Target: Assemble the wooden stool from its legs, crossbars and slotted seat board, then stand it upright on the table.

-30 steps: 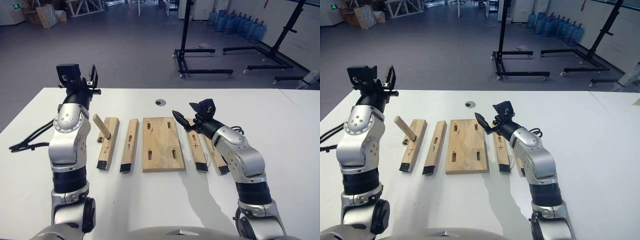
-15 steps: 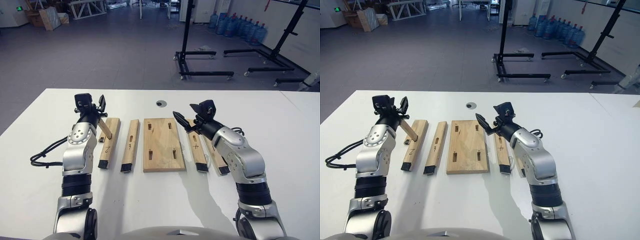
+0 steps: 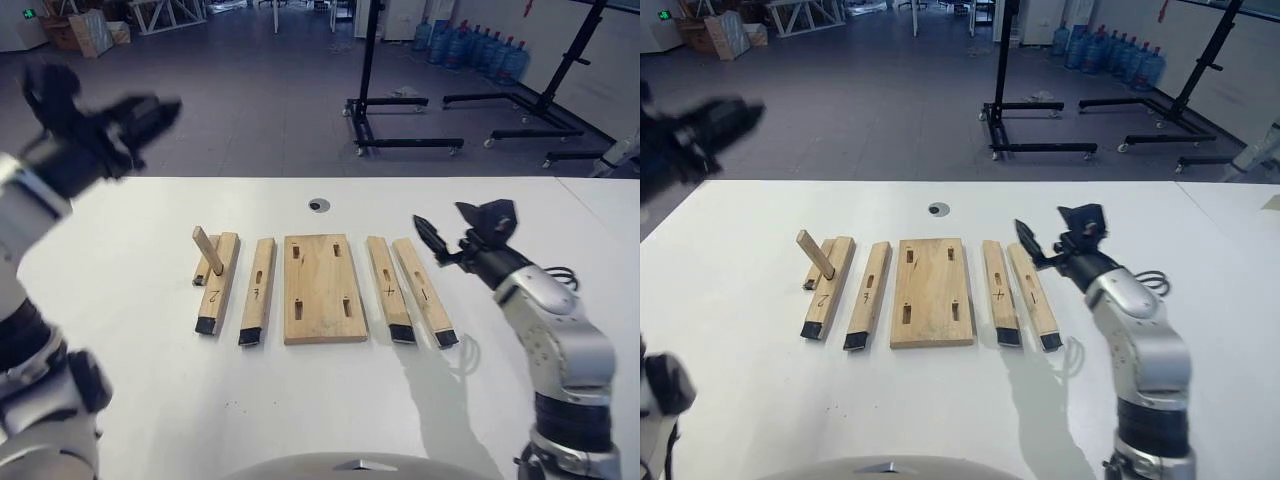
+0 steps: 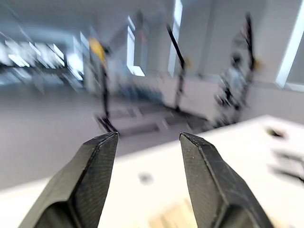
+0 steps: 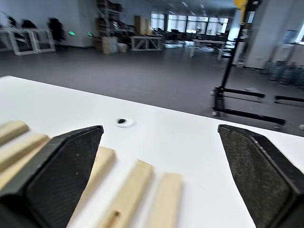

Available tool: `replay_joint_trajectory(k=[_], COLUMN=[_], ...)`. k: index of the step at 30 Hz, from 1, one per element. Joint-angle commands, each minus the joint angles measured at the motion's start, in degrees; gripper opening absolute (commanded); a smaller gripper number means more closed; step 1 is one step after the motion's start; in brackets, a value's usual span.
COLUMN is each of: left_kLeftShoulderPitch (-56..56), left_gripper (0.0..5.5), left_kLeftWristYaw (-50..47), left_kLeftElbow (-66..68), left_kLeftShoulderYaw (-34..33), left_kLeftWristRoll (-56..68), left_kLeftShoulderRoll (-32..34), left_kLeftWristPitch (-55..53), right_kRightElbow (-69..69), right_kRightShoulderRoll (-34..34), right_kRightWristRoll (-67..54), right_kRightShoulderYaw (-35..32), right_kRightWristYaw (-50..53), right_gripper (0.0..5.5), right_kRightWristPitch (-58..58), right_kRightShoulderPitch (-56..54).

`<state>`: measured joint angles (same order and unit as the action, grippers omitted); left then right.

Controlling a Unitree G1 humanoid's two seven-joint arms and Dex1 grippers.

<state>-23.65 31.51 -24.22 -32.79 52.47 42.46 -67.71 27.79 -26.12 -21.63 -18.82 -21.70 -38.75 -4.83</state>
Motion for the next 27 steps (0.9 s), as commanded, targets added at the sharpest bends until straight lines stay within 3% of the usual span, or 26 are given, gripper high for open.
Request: replay_joint_trajectory(k=[1,4,9,15,22,27], left_kLeftShoulderPitch=[8.4,5.6,1.0,3.9,9.2,10.7], left_gripper=[2.36,2.36,3.15,4.09,5.25,5.37], left_kLeftWristYaw=[4.1,0.0,-7.9,-18.7,-27.6,-33.7], left_kLeftElbow=[-2.4,-4.5,-14.0,-16.4,-12.6,-7.2], left_kLeftShoulderYaw=[4.4,15.4,27.6,27.6,26.0,25.0], left_kLeftWristRoll=[-2.8,-10.1,-11.3,-19.3,-22.3,-28.9], left_kLeftShoulderRoll=[6.9,10.7,9.9,6.1,-8.8,-17.2], left_kLeftWristPitch=[0.4,0.5,-13.6,-24.2,-24.8,-24.6], right_kRightElbow=[1.1,3.7,6.4,6.4,3.6,1.7], right_kRightShoulderRoll=[-4.1,-2.7,0.3,2.0,1.6,2.0], right_kRightWristRoll=[-1.6,-2.5,-2.8,-3.1,-3.0,-2.7], right_kRightShoulderYaw=[-6.3,-8.7,-7.0,-2.4,1.7,4.4], right_kRightWristYaw=[-1.8,-0.6,2.1,4.1,4.8,5.0], right_gripper=[4.44,4.44,4.44,4.44,4.44,4.44], right_kRightWristPitch=[-1.1,-1.1,-0.8,-0.8,-1.1,-0.6], right_kRightShoulderPitch=[4.5,9.0,12.3,11.2,5.8,3.3])
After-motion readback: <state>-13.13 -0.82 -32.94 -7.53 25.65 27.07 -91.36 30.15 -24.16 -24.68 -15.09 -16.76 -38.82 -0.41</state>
